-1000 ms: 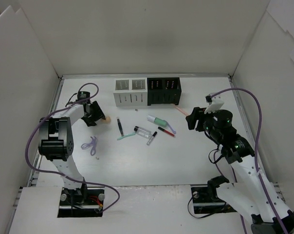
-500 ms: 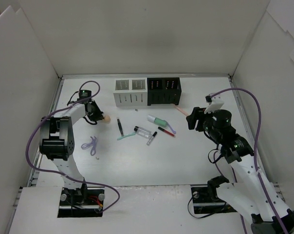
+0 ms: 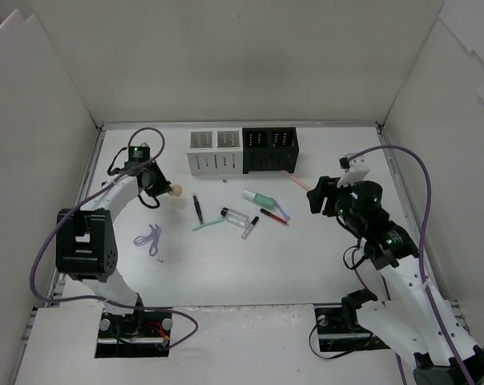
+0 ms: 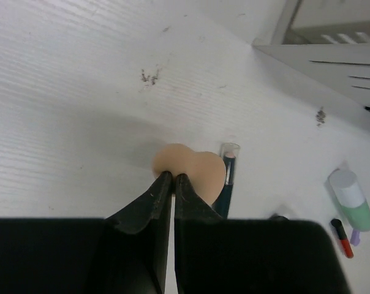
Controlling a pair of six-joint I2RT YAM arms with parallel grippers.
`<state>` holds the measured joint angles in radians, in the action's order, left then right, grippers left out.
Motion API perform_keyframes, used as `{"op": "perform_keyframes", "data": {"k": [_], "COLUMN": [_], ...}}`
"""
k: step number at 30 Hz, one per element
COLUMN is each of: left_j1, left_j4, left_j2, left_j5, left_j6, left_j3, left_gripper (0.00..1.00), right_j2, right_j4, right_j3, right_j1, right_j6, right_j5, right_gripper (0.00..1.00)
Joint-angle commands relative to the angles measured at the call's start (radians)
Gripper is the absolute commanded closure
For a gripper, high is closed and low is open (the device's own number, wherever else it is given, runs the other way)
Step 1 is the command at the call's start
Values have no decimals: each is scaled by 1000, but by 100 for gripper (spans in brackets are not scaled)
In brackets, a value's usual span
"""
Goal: Organize the makeup
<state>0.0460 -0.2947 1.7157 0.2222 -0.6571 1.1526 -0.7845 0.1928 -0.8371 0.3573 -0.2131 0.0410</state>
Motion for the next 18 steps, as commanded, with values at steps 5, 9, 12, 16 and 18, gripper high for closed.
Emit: {"op": "perform_keyframes", "data": {"k": [5,9,12,16,18], "left_j1": [95,167,234,311,357], "left_j4": [0,-12,-20,-9,11], "left_j2": [-202,-275,-318,-358,-358], "left_j5": [-58,-69,-83,-89,-92], "left_j6": [53,77,99,116,143], "left_j3": [47,73,110,140,171], "left_gripper": [100,100,100,100,100], "right_j2": [-10,-6,-24,-55,-55], "right_j4": [-44,-44,-46,-46,-46], "right_j3": [-23,-31,-40,-46,-46], "right_j1": [8,8,6,9,8], "right_j6": [-25,-31,-42,-43,-46], "right_j5": [62,88,143,178,177], "right_gripper": [43,43,42,44,44]}}
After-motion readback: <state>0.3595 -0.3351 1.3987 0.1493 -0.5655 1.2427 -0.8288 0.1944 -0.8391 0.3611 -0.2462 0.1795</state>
